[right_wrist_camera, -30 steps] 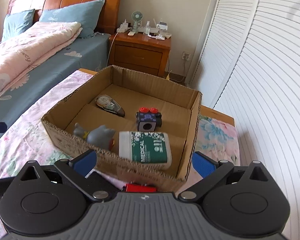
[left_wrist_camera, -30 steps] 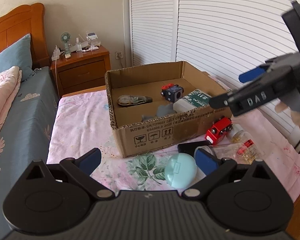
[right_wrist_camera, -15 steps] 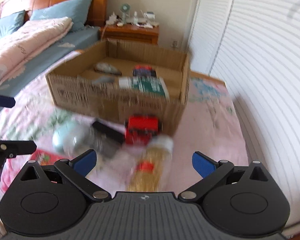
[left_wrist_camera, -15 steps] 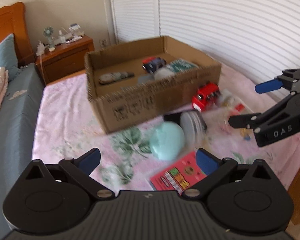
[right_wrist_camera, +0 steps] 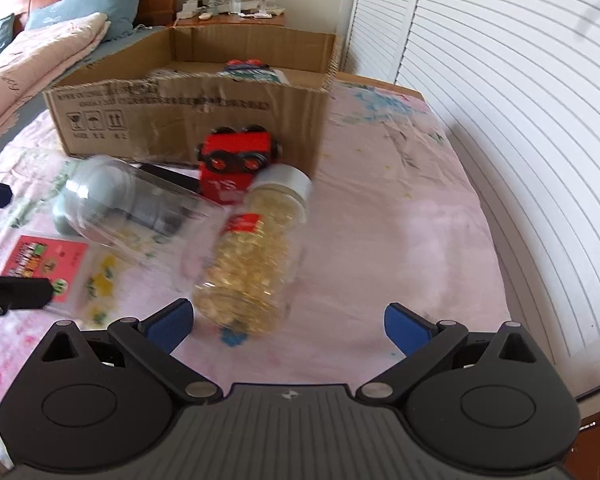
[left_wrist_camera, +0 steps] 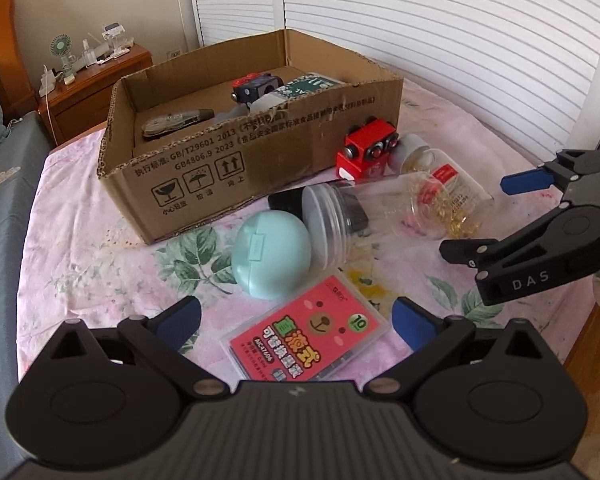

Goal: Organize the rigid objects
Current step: 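Move the right tool toward the capsule bottle and red toy car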

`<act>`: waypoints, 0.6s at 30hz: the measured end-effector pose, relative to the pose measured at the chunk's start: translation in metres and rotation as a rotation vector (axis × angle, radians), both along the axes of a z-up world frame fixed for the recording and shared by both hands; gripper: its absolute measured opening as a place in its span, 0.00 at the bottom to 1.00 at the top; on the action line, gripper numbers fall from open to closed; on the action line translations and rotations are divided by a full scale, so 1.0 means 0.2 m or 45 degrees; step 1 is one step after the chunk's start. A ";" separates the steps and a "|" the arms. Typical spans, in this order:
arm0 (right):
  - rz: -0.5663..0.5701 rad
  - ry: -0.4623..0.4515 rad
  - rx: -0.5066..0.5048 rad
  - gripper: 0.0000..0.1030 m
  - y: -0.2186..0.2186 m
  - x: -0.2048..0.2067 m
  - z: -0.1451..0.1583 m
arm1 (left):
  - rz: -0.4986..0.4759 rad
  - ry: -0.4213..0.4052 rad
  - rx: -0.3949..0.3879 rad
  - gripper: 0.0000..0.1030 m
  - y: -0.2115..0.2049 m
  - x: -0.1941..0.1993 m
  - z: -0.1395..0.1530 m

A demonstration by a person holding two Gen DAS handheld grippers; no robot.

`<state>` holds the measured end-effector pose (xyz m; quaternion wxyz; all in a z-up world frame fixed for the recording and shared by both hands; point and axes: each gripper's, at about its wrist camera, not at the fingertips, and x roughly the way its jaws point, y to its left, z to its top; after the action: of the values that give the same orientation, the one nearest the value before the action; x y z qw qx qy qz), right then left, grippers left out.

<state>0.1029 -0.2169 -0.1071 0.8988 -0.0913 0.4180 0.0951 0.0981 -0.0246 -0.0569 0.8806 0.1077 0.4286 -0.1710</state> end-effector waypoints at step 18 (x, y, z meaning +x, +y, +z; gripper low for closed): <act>0.077 -0.035 0.091 1.00 -0.08 0.00 -0.04 | 0.226 0.031 -0.005 0.98 -0.02 -0.05 0.00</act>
<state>0.1023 -0.2333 -0.1143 0.9038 -0.0730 0.3991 0.1358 0.0891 -0.0279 -0.0565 0.8872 0.0655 0.4470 -0.0943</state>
